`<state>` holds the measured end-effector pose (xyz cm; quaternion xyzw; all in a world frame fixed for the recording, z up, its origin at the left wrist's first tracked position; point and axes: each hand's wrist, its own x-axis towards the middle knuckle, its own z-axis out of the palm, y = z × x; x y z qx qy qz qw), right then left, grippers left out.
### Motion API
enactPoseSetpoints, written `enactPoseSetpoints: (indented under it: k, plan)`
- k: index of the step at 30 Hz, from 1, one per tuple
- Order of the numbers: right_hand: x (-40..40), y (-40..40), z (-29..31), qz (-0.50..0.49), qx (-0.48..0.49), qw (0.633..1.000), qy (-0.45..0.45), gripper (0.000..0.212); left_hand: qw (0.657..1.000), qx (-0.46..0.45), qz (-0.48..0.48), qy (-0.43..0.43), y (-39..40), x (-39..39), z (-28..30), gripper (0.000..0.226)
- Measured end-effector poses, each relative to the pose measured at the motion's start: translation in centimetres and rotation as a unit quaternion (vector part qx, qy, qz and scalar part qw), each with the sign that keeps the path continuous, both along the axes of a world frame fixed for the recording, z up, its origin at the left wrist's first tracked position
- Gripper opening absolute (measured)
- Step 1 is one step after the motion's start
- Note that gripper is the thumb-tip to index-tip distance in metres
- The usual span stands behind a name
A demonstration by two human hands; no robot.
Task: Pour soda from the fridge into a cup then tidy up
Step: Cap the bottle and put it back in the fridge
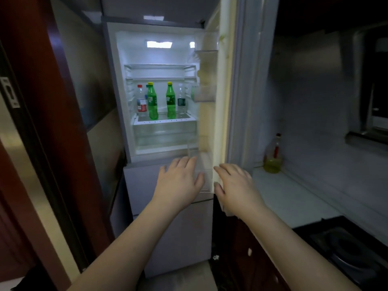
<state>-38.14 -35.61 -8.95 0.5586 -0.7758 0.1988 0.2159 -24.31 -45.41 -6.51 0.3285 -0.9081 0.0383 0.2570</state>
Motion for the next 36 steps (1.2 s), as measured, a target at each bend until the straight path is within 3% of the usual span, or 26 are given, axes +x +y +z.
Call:
enactPoseSetpoints:
  k: [8,16,21,36]
  plan:
    - [-5.0,3.3,1.6,0.014,-0.111,0.993,-0.026,0.044,0.998,0.028,-0.016,-0.051,3.0,-4.4,-3.2,0.054]
    - [-10.5,1.9,1.7,0.082,-0.114,0.986,-0.093,0.052,0.998,0.032,-0.009,-0.055,5.2,-9.9,-5.2,0.046]
    - [-11.6,-0.3,1.8,0.155,-0.073,0.973,-0.153,0.052,0.993,0.045,0.102,-0.024,4.8,-11.8,-5.8,0.039]
    - [-11.2,-8.2,0.5,0.358,-0.056,0.924,-0.120,0.056,0.965,0.066,0.253,0.032,-0.5,-9.9,-6.7,0.039]
